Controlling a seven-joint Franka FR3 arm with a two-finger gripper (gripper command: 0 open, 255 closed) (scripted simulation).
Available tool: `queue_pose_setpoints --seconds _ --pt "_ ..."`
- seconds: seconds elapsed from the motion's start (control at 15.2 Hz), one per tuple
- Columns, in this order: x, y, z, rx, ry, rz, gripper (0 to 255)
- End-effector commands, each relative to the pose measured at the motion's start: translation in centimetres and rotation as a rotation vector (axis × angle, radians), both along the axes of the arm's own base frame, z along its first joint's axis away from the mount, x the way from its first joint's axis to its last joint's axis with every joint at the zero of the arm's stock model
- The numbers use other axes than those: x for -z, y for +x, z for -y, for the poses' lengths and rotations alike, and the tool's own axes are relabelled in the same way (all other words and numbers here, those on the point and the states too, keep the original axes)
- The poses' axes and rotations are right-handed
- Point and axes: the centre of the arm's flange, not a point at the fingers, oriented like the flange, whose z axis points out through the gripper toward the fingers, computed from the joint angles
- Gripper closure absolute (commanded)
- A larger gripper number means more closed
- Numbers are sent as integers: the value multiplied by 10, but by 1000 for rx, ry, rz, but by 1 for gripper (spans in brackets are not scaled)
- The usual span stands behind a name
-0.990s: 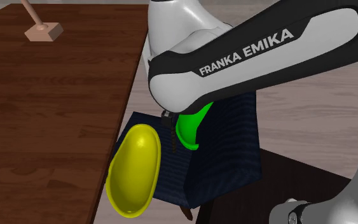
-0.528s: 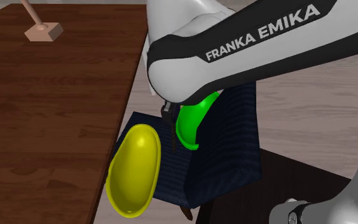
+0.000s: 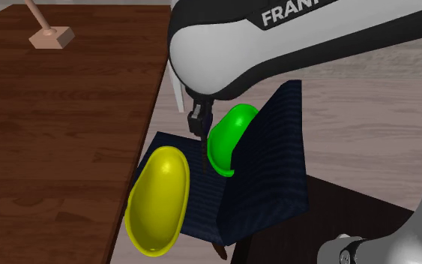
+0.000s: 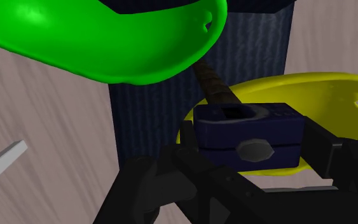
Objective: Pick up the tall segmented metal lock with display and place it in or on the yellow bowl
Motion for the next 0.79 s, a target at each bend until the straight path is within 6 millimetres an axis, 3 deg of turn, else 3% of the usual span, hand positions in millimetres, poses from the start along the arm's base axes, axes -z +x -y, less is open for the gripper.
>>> queue_pose_setpoints --seconds 0.0,0.73 --pt "-11 0 -1 0 0 0 255" --pt "-69 0 -1 0 0 0 255"
